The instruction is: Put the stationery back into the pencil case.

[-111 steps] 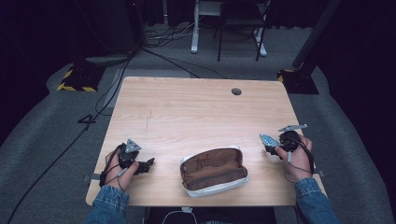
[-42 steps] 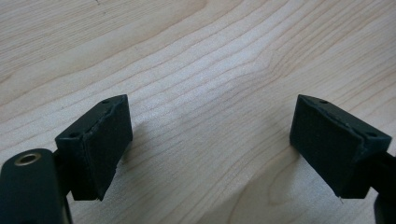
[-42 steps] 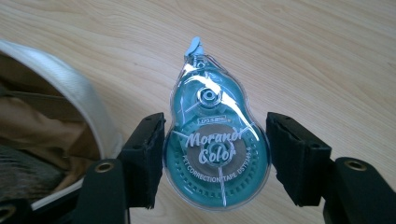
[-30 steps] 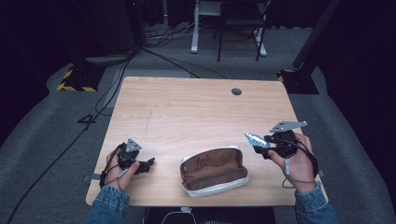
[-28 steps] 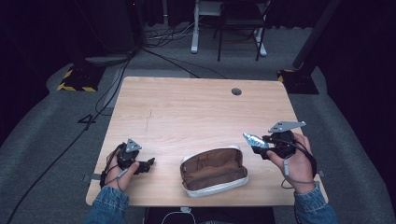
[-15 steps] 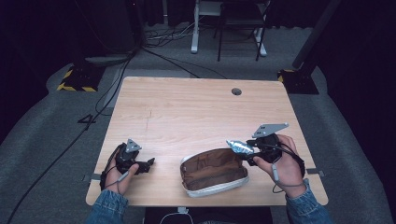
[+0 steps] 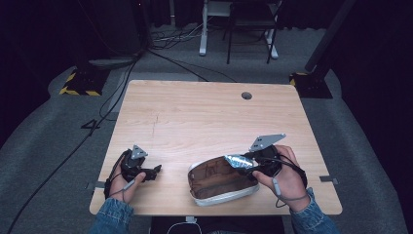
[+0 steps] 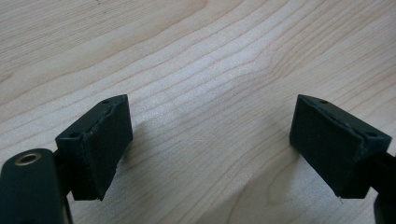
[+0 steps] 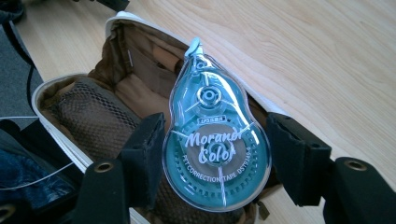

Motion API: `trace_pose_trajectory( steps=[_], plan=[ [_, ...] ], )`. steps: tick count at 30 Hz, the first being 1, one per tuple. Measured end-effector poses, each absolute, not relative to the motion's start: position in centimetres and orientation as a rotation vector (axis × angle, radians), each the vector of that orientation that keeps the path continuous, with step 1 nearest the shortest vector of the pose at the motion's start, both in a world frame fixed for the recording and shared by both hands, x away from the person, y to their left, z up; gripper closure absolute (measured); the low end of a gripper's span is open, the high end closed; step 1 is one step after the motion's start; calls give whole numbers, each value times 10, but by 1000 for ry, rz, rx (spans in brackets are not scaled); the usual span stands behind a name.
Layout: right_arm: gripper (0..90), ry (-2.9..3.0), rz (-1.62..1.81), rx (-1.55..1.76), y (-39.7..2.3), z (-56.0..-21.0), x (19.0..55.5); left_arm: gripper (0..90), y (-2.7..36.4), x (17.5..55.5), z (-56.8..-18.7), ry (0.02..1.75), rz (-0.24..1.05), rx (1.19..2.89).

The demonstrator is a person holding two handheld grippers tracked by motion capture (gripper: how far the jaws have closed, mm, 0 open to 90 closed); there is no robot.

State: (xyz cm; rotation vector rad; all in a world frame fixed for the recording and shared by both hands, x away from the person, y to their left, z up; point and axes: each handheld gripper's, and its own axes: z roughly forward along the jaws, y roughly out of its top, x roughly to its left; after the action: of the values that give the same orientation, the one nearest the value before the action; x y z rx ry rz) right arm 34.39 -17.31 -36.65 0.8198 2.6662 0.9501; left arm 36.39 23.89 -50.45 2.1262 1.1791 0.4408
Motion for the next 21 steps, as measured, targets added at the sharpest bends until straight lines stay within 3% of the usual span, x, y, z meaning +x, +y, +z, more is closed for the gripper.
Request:
trace_pose_trajectory(
  steps=[21],
  plan=[
    [397, 2825, 946, 727, -145, -383, 341, 133, 239, 364, -505, 1179, 440, 2125]
  ],
)
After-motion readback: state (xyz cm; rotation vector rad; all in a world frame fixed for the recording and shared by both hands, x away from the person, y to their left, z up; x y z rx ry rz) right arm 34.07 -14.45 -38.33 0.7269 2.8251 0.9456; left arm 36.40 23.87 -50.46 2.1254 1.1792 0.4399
